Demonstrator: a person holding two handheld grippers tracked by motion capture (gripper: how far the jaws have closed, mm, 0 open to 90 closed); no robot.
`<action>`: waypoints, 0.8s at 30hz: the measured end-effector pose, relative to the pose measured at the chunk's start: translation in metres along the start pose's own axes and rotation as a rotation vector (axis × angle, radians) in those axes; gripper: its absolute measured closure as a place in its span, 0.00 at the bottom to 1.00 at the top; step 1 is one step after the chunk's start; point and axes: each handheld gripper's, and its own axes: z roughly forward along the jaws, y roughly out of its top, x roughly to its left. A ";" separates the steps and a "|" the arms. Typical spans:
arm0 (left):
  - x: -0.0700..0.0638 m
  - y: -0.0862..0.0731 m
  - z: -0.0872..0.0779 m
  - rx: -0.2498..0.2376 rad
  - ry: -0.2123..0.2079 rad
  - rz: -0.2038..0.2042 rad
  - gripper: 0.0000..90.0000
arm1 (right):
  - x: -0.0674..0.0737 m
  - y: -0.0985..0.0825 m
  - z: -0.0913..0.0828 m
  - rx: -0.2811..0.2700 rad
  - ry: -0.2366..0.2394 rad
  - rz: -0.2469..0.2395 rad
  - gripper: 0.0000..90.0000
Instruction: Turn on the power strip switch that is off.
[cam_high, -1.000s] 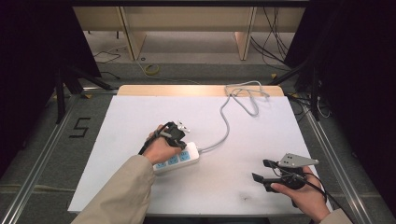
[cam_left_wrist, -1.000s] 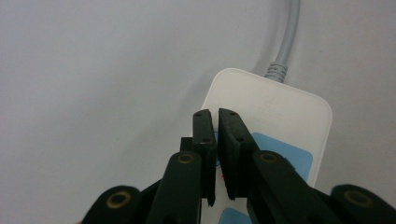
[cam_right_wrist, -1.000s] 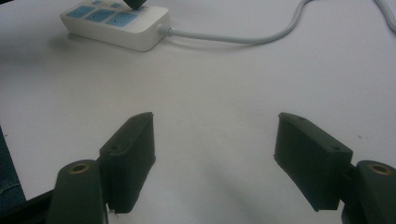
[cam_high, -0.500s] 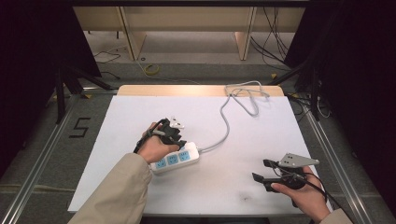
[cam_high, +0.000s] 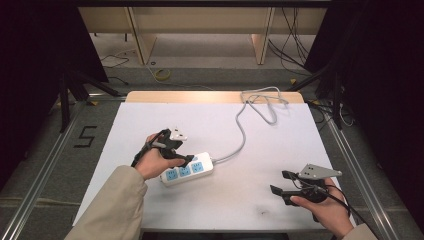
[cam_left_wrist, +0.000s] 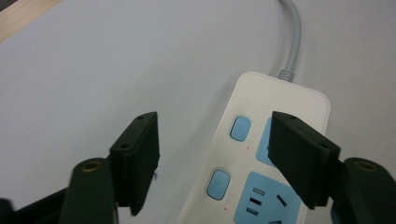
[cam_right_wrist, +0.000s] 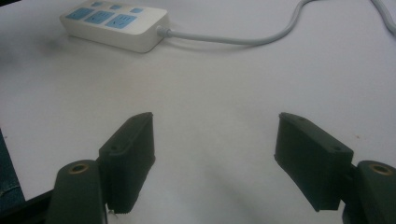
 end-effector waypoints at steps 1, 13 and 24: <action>0.000 -0.001 -0.002 -0.005 0.001 -0.008 0.33 | 0.000 0.000 0.000 -0.001 0.000 0.000 0.32; 0.005 -0.020 -0.023 -0.094 -0.003 -0.015 0.25 | -0.001 0.000 0.000 0.001 -0.004 0.002 0.32; 0.000 -0.037 -0.033 -0.147 0.001 -0.010 0.24 | -0.002 0.000 0.001 -0.001 0.000 0.000 0.32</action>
